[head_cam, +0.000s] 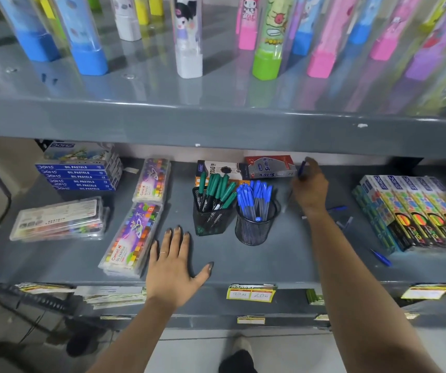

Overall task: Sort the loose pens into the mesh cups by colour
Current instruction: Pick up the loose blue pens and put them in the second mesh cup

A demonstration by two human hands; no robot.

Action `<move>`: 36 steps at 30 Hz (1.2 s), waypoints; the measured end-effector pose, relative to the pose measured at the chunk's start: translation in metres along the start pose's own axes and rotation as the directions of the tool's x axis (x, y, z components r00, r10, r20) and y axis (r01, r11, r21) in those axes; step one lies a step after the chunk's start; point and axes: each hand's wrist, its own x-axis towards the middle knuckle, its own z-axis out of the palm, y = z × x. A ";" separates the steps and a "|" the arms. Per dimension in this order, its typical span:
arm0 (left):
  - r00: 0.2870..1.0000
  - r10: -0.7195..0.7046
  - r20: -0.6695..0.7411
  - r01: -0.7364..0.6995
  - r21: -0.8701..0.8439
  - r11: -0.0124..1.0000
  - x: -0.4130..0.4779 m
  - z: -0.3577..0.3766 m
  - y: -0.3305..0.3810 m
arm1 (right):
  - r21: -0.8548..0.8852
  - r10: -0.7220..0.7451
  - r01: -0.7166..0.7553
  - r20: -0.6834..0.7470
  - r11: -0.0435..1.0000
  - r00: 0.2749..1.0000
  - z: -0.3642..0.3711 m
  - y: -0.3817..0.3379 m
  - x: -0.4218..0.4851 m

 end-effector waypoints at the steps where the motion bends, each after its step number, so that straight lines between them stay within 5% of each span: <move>1: 1.000 -0.001 0.002 0.001 -0.001 1.000 0.000 0.000 0.000 | 0.087 -0.033 0.036 -0.039 0.996 0.999 -0.010 -0.009 -0.002; 4: 1.000 -0.004 0.010 0.004 0.001 1.000 0.000 0.000 0.000 | 0.303 -0.067 0.108 -0.141 0.947 0.988 -0.033 -0.035 -0.019; 7: 1.000 -0.001 0.010 0.001 -0.004 1.000 0.000 0.000 0.000 | 0.400 -0.114 0.134 -0.074 0.907 0.991 -0.030 -0.050 -0.040; 10: 1.000 0.000 0.009 0.000 -0.013 1.000 0.000 -0.001 0.000 | 0.121 -0.232 0.218 0.114 0.968 0.966 -0.013 -0.045 -0.056; 13: 1.000 -0.002 0.014 0.002 -0.010 1.000 -0.001 -0.001 0.000 | -0.123 -0.339 0.369 0.215 0.921 0.916 -0.001 -0.028 -0.067; 17: 1.000 0.003 0.017 -0.003 -0.015 1.000 -0.001 -0.002 0.000 | -0.127 -0.399 0.429 0.208 0.894 0.893 0.003 -0.012 -0.071; 20: 1.000 0.006 0.013 -0.006 -0.019 1.000 0.000 -0.002 0.000 | -0.044 -0.277 0.276 -0.008 0.960 0.961 -0.001 0.005 -0.052; 22: 1.000 0.009 0.010 -0.009 -0.023 1.000 0.000 -0.001 0.000 | -0.253 -0.090 0.090 0.012 0.963 0.996 -0.007 0.026 -0.024; 26: 1.000 0.004 0.010 -0.004 -0.012 1.000 0.000 -0.001 0.001 | -0.681 0.359 -0.243 0.030 0.690 0.933 -0.021 0.060 0.010; 31: 1.000 -0.001 0.012 0.001 -0.001 1.000 0.000 -0.001 0.001 | -0.744 0.448 -0.297 0.003 0.599 0.894 -0.017 0.085 0.027; 36: 1.000 -0.004 0.014 0.004 0.004 1.000 0.000 -0.001 0.002 | -0.563 0.352 -0.240 0.098 0.791 0.931 -0.002 0.082 0.030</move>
